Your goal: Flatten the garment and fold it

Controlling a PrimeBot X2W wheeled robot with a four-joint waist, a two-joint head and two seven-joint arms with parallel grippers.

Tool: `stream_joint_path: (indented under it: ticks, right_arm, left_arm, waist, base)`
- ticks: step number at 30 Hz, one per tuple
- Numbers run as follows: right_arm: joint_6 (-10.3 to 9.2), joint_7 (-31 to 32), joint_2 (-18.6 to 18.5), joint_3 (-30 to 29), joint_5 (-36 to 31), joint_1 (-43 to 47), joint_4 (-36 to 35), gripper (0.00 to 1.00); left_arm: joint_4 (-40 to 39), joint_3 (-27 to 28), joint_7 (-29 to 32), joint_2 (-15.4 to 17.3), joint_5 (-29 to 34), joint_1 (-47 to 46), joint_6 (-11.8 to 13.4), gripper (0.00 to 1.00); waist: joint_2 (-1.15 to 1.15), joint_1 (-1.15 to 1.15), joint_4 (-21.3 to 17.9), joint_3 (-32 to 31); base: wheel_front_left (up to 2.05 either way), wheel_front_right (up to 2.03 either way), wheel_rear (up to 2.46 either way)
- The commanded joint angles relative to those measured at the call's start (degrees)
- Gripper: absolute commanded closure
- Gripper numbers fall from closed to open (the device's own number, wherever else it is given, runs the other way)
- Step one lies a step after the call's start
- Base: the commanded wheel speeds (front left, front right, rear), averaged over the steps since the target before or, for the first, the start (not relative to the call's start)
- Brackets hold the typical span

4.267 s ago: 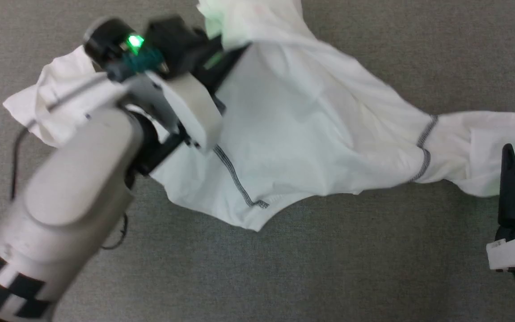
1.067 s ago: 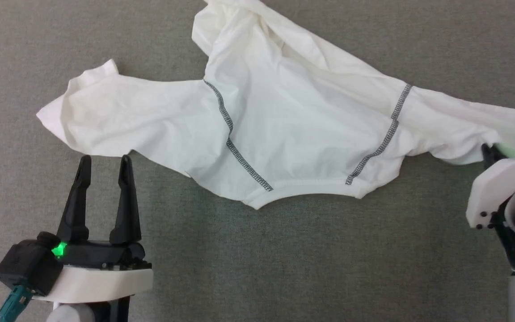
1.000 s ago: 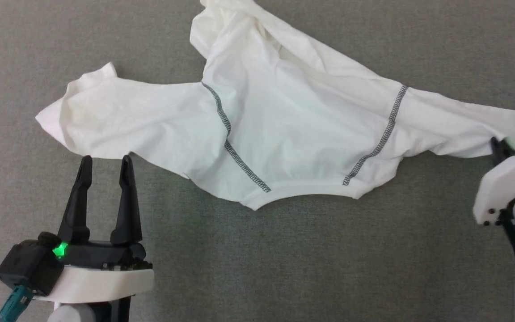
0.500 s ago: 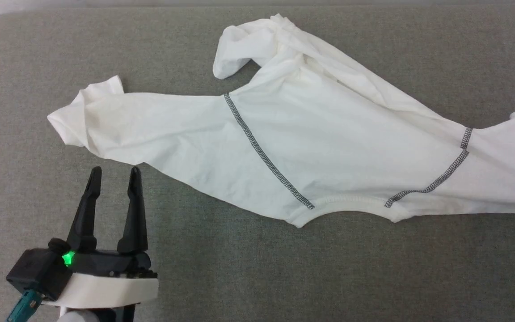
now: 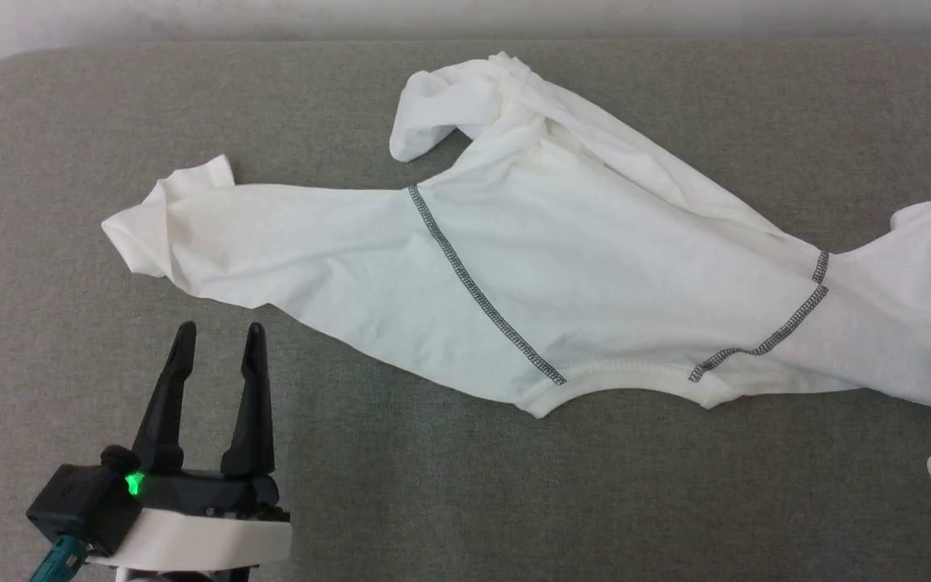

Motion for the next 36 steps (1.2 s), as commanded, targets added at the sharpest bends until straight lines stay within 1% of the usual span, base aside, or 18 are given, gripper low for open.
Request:
stream_joint_path:
  ticks: [1,3,4,7,9,11,14,16,19,25,28,31,36]
  right_arm:
    - [-0.11,-2.42,0.18,0.79,1.56,2.26,-1.21,0.00]
    - [-0.11,-6.65,0.19,2.24,2.27,4.50,-2.83,0.00]
    - [-0.11,-6.65,0.19,2.24,2.27,4.50,-2.83,0.00]
    - [-0.11,-12.78,0.19,4.12,3.81,6.98,-3.52,0.00]
    - [-0.11,-15.57,0.19,5.23,4.65,8.04,-3.06,0.00]
    - [-0.11,-17.22,0.19,6.03,4.86,8.51,-2.42,0.00]
    - [-0.11,-18.41,0.20,6.61,4.40,8.37,-1.92,0.00]
    - [-0.11,-18.57,0.20,6.67,4.15,8.02,-1.90,0.00]
    - [-0.11,-18.55,0.20,6.72,4.29,7.57,-1.79,0.00]
    - [-0.11,-19.38,0.20,7.48,5.62,6.69,-1.36,0.00]
    - [-0.11,-19.82,0.20,7.91,5.69,6.10,-1.28,0.00]
    - [-0.11,-20.06,0.20,8.29,5.77,5.51,-1.39,0.00]
    - [-0.11,-20.45,0.20,8.52,6.26,4.97,-1.56,0.00]
  left_arm:
    - [-0.25,0.10,-0.27,0.23,0.13,0.88,-0.40,0.00]
    - [-0.30,0.38,-0.27,0.09,0.19,1.30,-0.40,0.00]
    - [-0.30,0.38,-0.27,0.09,0.19,1.30,-0.40,0.00]
    - [-0.18,0.64,-0.27,0.14,0.85,1.79,-0.40,0.00]
    - [-0.03,0.40,-0.27,0.57,1.73,1.96,-0.40,0.00]
    - [0.28,-0.53,-0.27,1.67,3.10,2.06,-0.40,0.00]
    - [1.03,-3.90,0.06,4.15,4.49,1.84,-0.40,0.00]
    - [1.41,-6.95,1.47,6.39,5.09,1.16,-0.40,0.00]
    - [1.93,-11.62,4.48,10.03,5.75,-0.92,-0.40,0.00]
    - [4.55,-22.58,12.43,18.64,6.49,-7.92,-0.40,0.00]
    - [6.23,-27.15,14.92,21.56,5.23,-11.72,-0.40,0.00]
    - [7.73,-30.39,15.98,23.46,4.73,-15.22,-0.40,0.00]
    - [10.59,-32.99,16.57,24.07,3.80,-19.27,-0.40,0.00]
  waist:
    - [0.00,0.01,-0.08,-0.08]
    - [0.00,0.01,-0.31,-0.08]
    - [0.00,0.01,-0.31,-0.08]
    - [0.00,0.01,-0.75,-0.03]
    - [0.00,0.01,-1.08,0.01]
    - [0.00,0.01,-1.41,0.05]
    - [0.00,0.01,-1.78,0.22]
    - [0.00,0.01,-1.90,0.49]
    - [0.00,0.01,-1.94,1.07]
    - [0.00,0.01,-2.16,2.84]
    - [0.00,0.01,-2.50,4.03]
    - [0.00,0.01,-2.92,5.41]
    - [0.00,0.01,-3.41,7.65]
  base:
    - [0.00,0.00,0.00]
    - [0.00,0.00,0.00]
    - [0.00,0.00,0.00]
    - [0.00,0.00,0.00]
    - [0.00,0.00,0.00]
    - [0.00,0.00,0.00]
    - [0.00,0.00,0.00]
    - [0.00,0.00,0.00]
    - [0.00,0.00,0.00]
    - [0.00,0.00,0.00]
    - [0.00,0.00,0.00]
    - [0.00,0.00,0.00]
    - [0.00,0.00,0.00]
